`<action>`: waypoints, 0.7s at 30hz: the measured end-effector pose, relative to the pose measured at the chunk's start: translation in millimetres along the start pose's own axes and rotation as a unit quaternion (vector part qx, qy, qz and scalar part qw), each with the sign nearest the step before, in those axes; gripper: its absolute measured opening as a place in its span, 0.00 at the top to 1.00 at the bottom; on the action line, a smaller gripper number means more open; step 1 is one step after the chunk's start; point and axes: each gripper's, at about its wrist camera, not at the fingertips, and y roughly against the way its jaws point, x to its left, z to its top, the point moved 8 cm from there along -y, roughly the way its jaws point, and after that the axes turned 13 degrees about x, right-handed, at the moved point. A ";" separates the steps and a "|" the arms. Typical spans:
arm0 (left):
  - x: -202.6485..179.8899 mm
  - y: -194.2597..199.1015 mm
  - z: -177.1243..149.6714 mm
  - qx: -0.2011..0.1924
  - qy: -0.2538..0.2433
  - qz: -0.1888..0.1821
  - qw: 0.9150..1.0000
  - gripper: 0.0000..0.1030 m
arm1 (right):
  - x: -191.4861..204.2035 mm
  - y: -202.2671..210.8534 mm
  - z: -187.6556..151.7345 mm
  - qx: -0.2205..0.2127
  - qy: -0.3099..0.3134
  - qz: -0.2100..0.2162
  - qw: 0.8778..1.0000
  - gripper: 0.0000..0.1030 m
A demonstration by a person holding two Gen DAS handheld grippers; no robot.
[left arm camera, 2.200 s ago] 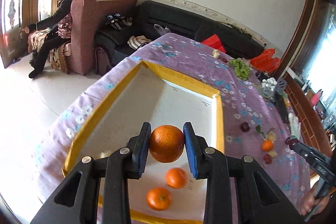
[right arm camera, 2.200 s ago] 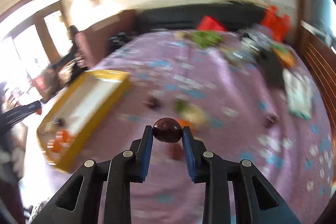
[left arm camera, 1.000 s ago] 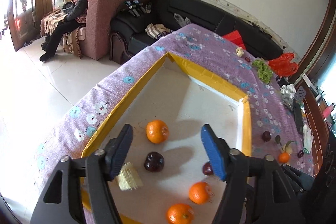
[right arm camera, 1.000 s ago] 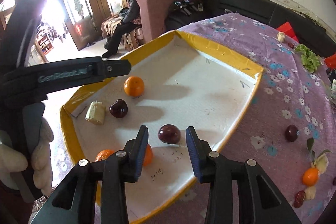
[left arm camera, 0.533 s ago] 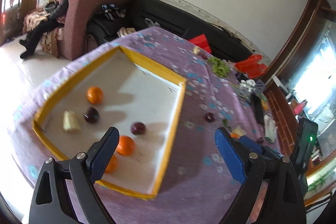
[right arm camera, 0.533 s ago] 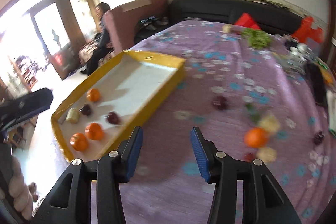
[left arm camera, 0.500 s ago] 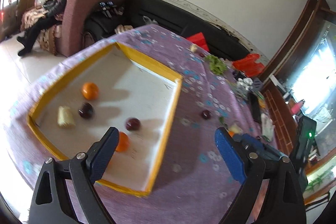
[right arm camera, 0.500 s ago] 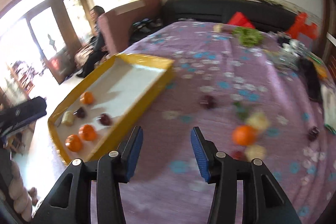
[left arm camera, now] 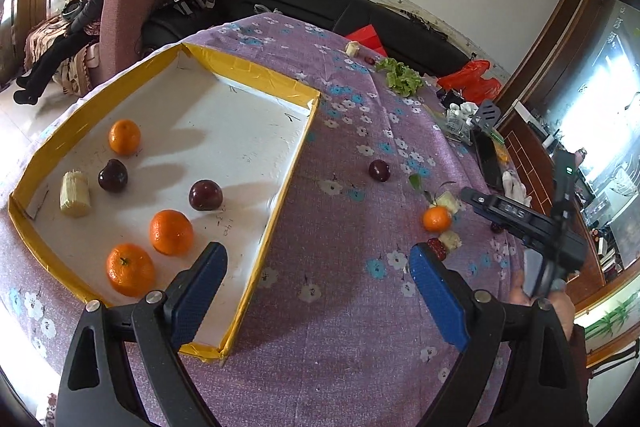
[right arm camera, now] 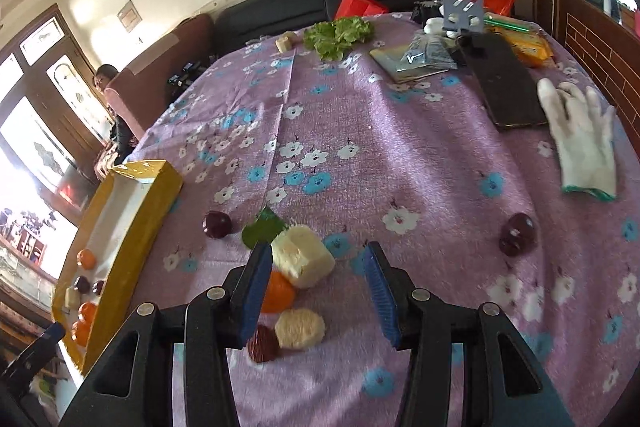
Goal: Organize fruits
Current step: 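Grasp a pale fruit chunk with the right tool while the left tool approaches the leafy tangerine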
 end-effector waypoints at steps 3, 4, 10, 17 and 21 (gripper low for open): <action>0.4 -1.8 1.3 -0.002 -0.004 0.002 1.000 0.11 | 5.7 -21.3 4.9 0.018 0.006 -0.005 1.000 0.50; -0.2 -3.7 1.5 -0.001 -0.005 0.004 1.000 0.11 | 9.2 -26.0 6.3 0.022 0.011 -0.005 1.000 0.47; -13.0 -13.9 -0.1 0.010 -0.027 -0.001 1.000 0.11 | 20.2 -41.7 3.8 0.039 0.033 -0.018 0.999 0.36; -37.6 -31.8 1.4 0.030 -0.058 -0.003 0.998 0.11 | 21.8 -31.1 3.0 0.010 0.036 0.032 0.999 0.61; -62.0 -51.8 8.2 0.046 -0.086 -0.002 0.995 0.11 | 8.5 -21.5 7.3 -0.009 0.009 0.052 0.999 0.61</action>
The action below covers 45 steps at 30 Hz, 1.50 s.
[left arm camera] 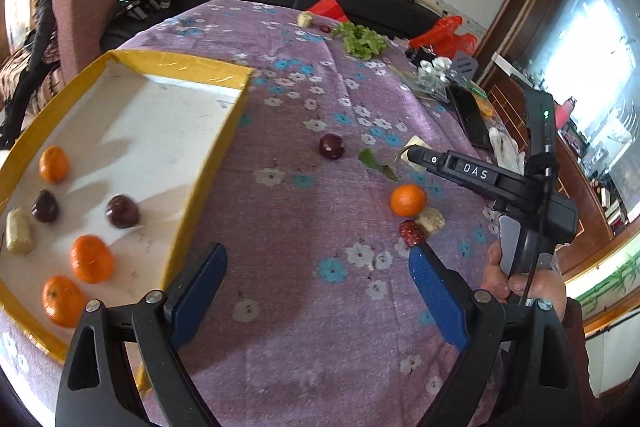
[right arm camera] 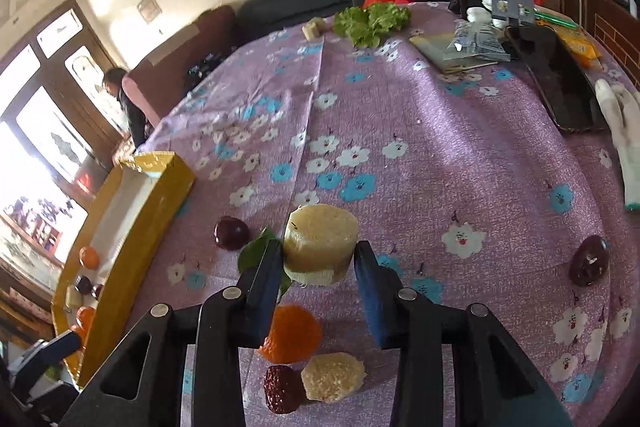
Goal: Organize fruits
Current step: 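Grasp a pale fruit chunk with the right tool while the left tool approaches the leafy tangerine, then grasp the leafy tangerine with the left tool while the right tool carries the chunk to the tray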
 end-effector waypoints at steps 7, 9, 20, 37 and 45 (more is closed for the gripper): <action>-46.2 -46.9 37.3 0.030 -0.043 -0.048 0.997 0.16 | -27.3 10.0 7.1 -0.010 -0.038 0.008 0.999 0.61; -55.8 -62.2 45.0 0.047 -0.048 -0.070 0.995 0.23 | -29.6 11.4 8.1 -0.011 -0.042 0.014 0.999 0.62; -79.8 -119.9 49.6 0.097 -0.084 -0.087 0.988 0.66 | -27.4 7.1 10.4 0.000 -0.045 0.036 0.998 0.67; -30.8 -44.3 40.4 0.014 -0.044 -0.058 0.997 0.66 | -12.4 -19.5 1.0 0.028 0.015 -0.027 0.999 0.61; 54.1 38.2 25.6 -0.050 0.013 -0.010 0.999 0.66 | -3.7 15.0 4.0 -0.033 0.010 -0.019 0.999 0.61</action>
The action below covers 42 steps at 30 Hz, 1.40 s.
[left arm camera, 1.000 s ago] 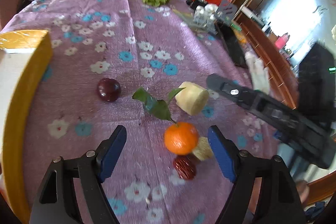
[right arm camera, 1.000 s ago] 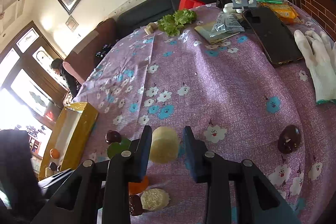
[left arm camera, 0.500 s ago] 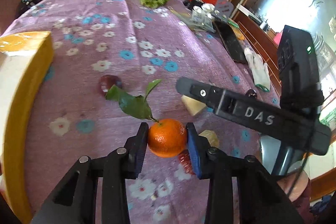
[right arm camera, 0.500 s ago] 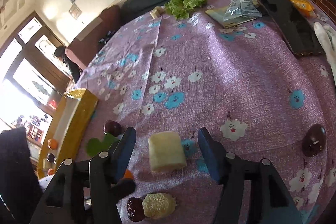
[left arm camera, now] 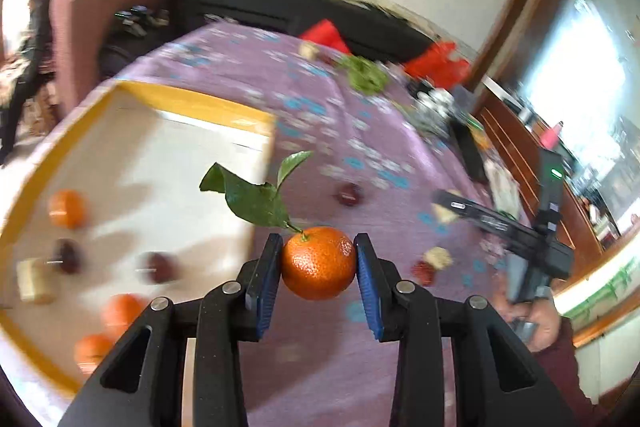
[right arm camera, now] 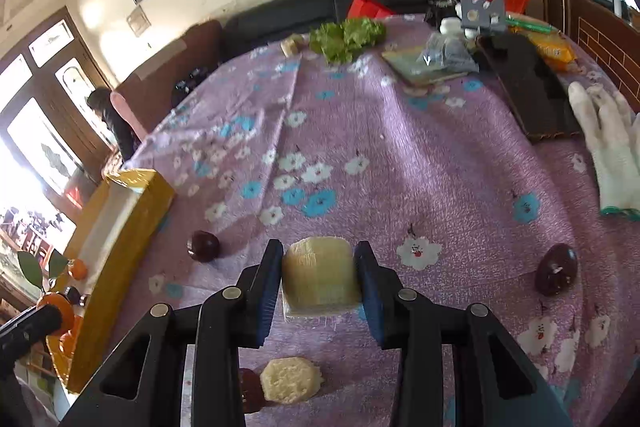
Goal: Organize fruits
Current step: 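Grasp the leafy tangerine with the left tool while the right tool carries the chunk to the tray, then open both tools to drop the leafy tangerine and chunk into the tray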
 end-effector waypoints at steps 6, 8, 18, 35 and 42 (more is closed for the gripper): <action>84.8 27.0 1.2 0.003 0.049 0.077 0.996 0.66 | 69.8 25.4 -6.4 -0.007 0.050 0.029 0.998 0.61; 106.8 26.2 -1.1 0.011 0.063 0.094 0.994 0.66 | 104.5 26.4 -13.4 0.006 0.079 0.047 0.996 0.60; 163.0 8.5 -22.7 0.042 0.084 0.132 0.987 0.65 | 248.0 -35.2 -47.7 0.096 0.185 0.078 0.975 0.60; 158.6 59.1 -41.1 -0.018 0.095 0.102 0.990 0.42 | 308.9 -117.5 -51.3 0.165 0.210 0.068 0.961 0.58; 153.0 84.4 -42.0 -0.076 0.130 0.113 0.982 0.37 | 309.0 -92.6 -47.9 0.142 0.195 0.086 0.967 0.47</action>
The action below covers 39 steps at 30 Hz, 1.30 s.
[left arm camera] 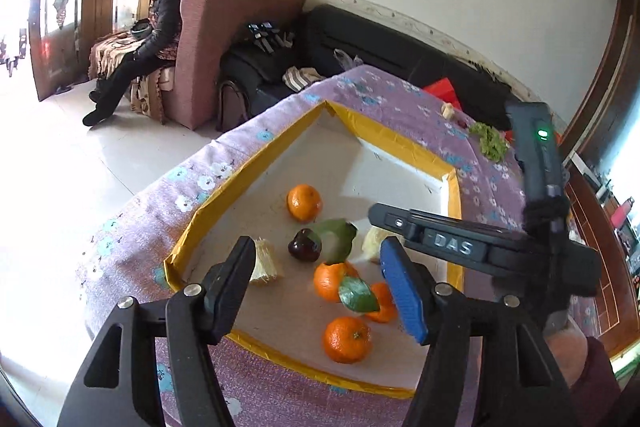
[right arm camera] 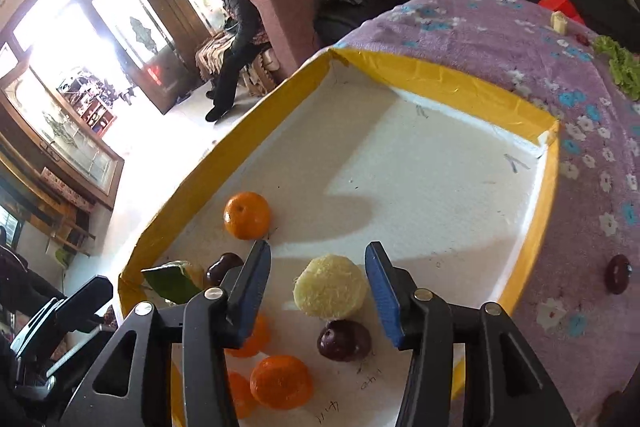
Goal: Organize fruits
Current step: 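Open both tools to drop the leafy tangerine and chunk into the tray, then withdraw both open tools from the tray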
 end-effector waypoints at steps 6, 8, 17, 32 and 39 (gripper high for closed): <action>14.5 -1.6 -6.5 0.020 0.060 -0.015 0.998 0.34 | 1.0 49.0 -25.9 -0.047 0.007 0.000 0.999 0.38; 18.0 -1.5 -9.8 0.028 0.078 -0.018 0.996 0.34 | 2.5 59.1 -37.7 -0.057 0.010 0.005 0.998 0.37; -19.0 42.0 -14.6 -0.024 0.053 0.038 0.998 0.12 | -12.4 96.1 -79.7 -0.086 0.004 -0.023 0.996 0.37; -59.8 94.0 -20.8 -0.067 0.020 -0.009 0.998 0.08 | -33.1 107.5 -114.1 -0.114 -0.057 -0.037 0.991 0.29; -53.2 78.5 -25.4 -0.060 0.022 0.023 0.998 0.08 | -35.1 89.1 -122.3 -0.097 -0.071 -0.044 0.992 0.29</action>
